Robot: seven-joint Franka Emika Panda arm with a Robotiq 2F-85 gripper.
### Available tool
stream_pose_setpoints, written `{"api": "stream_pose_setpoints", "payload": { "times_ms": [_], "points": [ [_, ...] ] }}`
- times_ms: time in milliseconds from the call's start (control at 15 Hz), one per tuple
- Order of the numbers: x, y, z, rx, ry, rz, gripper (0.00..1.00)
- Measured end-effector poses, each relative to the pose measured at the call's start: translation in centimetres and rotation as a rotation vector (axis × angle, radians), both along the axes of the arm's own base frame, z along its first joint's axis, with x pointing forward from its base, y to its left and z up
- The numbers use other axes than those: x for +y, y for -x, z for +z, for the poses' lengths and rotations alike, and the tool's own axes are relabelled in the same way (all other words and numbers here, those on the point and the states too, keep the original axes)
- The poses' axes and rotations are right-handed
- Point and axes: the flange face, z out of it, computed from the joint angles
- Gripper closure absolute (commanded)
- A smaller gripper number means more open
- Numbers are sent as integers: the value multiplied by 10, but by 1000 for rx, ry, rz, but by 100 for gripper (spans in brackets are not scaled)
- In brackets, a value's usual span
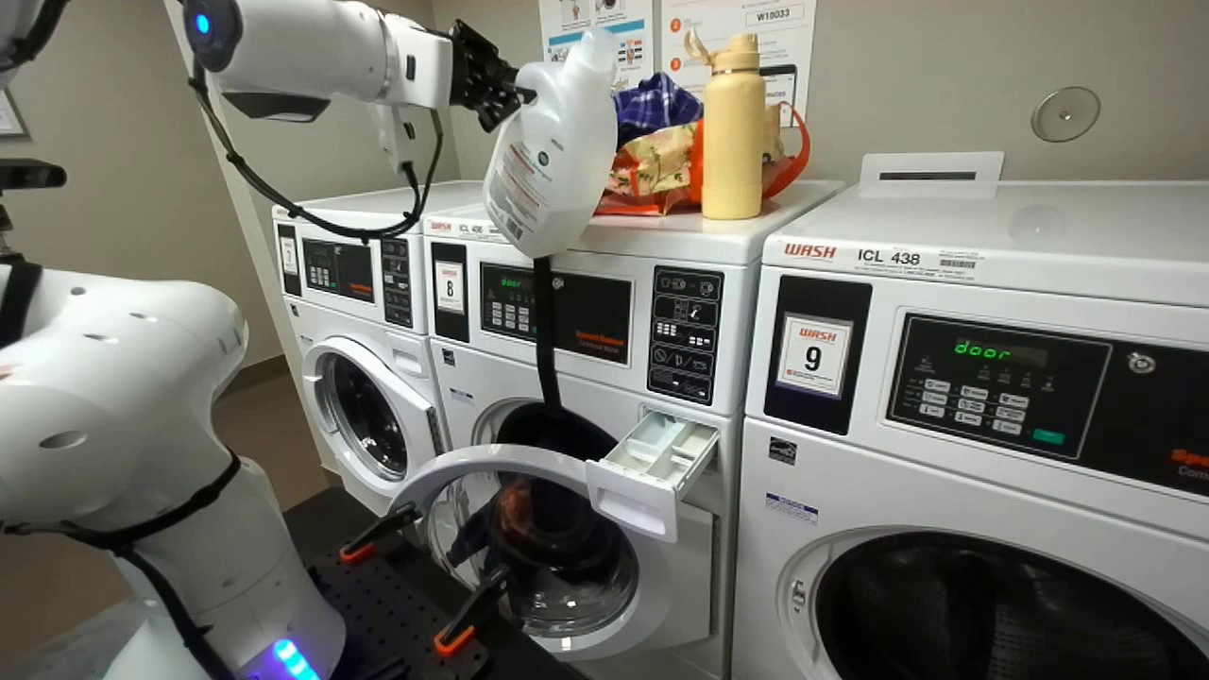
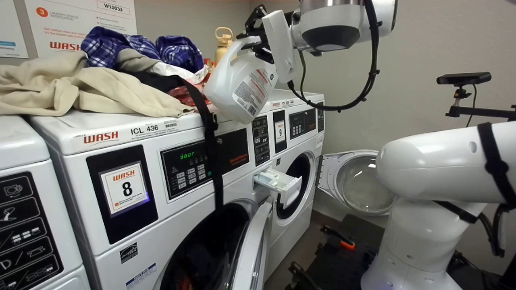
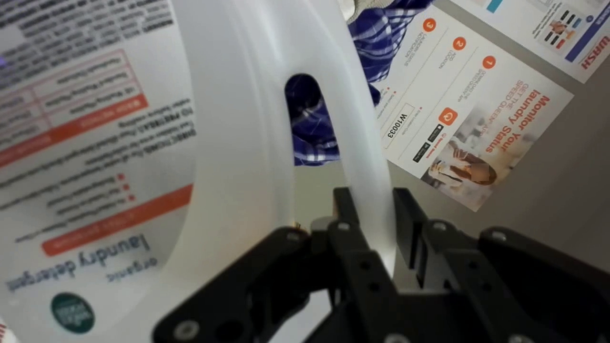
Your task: Put some detergent in the detergent compartment drawer of the washing machine in the middle
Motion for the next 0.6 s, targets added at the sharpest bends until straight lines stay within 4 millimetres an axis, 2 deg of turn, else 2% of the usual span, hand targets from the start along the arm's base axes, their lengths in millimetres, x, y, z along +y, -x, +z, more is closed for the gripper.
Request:
{"api": "stream_pose_setpoints", "payload": {
  "times_ms": [400,600],
  "points": [
    [-7,-24,38,-17,126,33,94],
    [-21,-39,49,-19,201,23,94]
  ]
}}
